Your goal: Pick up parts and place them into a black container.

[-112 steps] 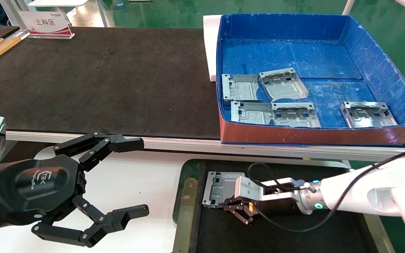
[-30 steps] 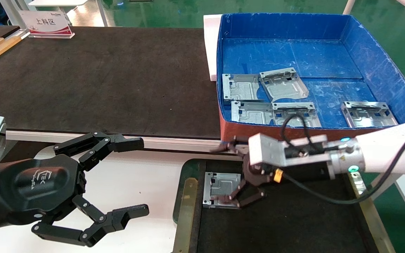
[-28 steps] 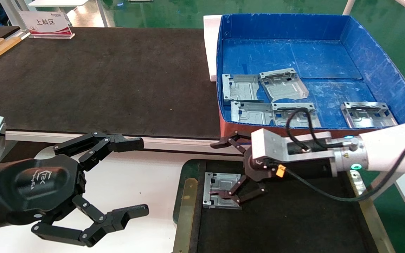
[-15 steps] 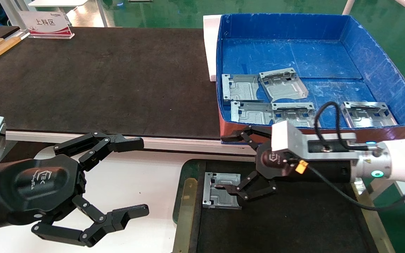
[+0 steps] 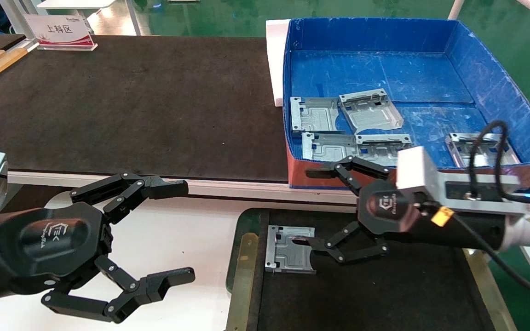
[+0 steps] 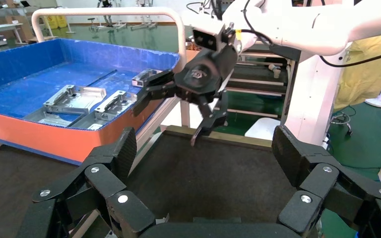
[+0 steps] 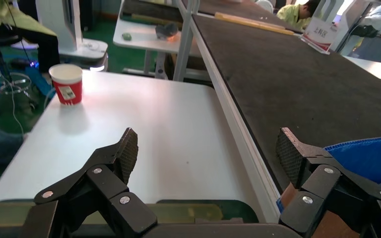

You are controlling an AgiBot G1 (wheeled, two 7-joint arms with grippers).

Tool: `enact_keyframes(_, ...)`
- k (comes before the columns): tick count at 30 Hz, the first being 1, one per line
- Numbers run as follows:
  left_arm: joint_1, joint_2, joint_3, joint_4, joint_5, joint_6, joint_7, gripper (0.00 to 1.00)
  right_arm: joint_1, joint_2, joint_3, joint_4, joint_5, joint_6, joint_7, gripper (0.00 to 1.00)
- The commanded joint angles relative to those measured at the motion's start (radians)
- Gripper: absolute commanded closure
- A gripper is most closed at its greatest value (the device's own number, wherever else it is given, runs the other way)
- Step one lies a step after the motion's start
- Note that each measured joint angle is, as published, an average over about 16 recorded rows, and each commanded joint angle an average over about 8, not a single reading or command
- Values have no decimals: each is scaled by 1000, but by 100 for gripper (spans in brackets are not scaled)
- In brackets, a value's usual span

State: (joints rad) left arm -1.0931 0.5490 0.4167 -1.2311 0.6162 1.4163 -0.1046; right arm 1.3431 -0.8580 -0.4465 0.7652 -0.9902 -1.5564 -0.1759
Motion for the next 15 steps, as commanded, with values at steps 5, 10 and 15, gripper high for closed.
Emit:
enact_keyframes(5, 0, 0, 0, 0, 0, 0, 0, 0, -57, 53, 36, 111, 55, 13, 78, 0)
enact_keyframes(10, 0, 0, 0, 0, 0, 0, 0, 0, -106, 97, 66, 205, 102, 24, 143, 0)
enact_keyframes(15, 0, 0, 0, 0, 0, 0, 0, 0, -154, 141, 96, 297, 149, 35, 208, 0)
